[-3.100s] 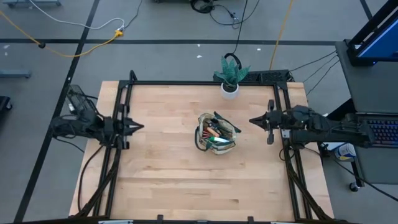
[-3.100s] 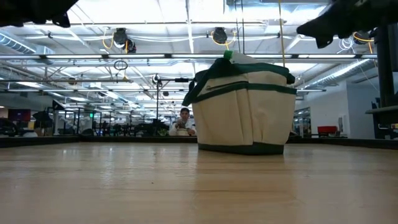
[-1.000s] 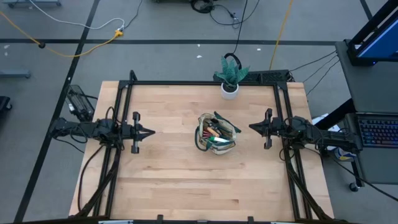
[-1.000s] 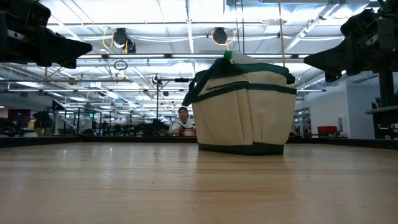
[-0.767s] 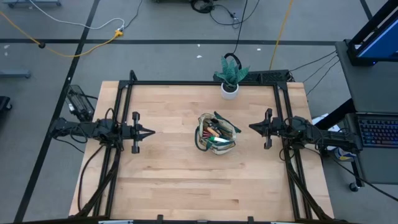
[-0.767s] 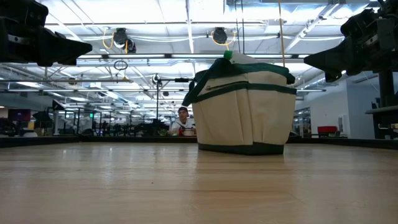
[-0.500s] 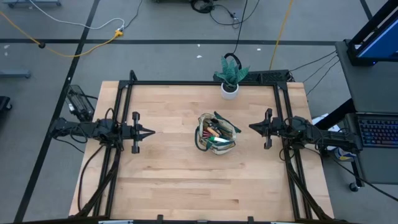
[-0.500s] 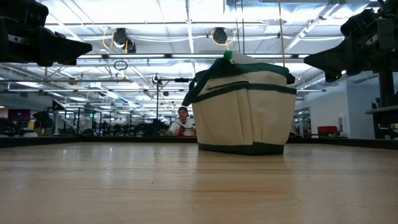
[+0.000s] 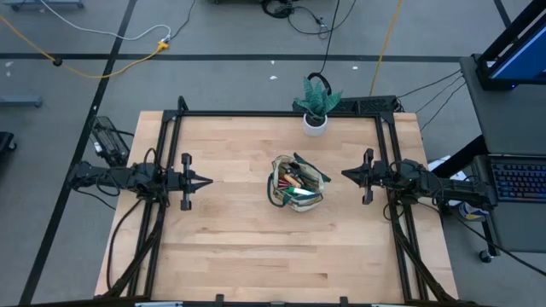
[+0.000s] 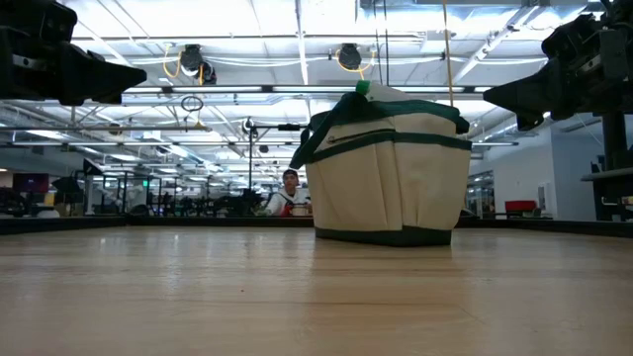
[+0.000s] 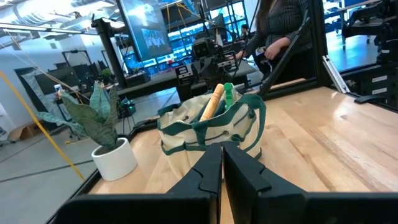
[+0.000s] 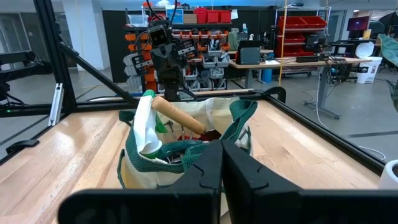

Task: Pick & Place Garden tools in Gardening bag
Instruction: Return to Home Position

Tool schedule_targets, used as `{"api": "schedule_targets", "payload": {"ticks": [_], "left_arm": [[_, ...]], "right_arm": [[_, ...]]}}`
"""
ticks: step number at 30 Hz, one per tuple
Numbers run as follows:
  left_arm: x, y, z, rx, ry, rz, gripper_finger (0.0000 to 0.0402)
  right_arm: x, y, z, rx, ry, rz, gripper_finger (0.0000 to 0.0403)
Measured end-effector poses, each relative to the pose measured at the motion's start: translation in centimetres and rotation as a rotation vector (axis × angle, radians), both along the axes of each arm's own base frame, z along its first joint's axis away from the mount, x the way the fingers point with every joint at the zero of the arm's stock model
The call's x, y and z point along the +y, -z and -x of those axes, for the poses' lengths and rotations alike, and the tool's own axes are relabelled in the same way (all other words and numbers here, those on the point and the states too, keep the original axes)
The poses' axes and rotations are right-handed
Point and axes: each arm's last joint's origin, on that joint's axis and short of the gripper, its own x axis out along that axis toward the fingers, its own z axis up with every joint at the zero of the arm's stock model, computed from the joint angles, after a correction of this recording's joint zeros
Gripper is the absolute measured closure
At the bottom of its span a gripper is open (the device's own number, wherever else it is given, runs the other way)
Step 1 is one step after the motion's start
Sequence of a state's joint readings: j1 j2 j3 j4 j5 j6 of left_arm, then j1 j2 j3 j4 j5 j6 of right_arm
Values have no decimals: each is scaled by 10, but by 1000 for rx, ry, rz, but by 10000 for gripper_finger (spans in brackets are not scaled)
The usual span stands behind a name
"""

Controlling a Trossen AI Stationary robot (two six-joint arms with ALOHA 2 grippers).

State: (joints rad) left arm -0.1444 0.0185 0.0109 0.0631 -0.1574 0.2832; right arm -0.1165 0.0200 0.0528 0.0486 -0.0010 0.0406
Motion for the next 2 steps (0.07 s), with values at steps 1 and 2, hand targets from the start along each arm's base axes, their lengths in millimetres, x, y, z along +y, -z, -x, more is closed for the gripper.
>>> {"api": "schedule_targets", "payload": {"ticks": [1, 2], "left_arm": [[0, 0, 0, 0, 0, 0, 380], [0, 0, 0, 0, 0, 0, 380]], "right_arm": [[0, 0, 0, 0, 0, 0, 403], [0, 0, 0, 0, 0, 0, 403]]}}
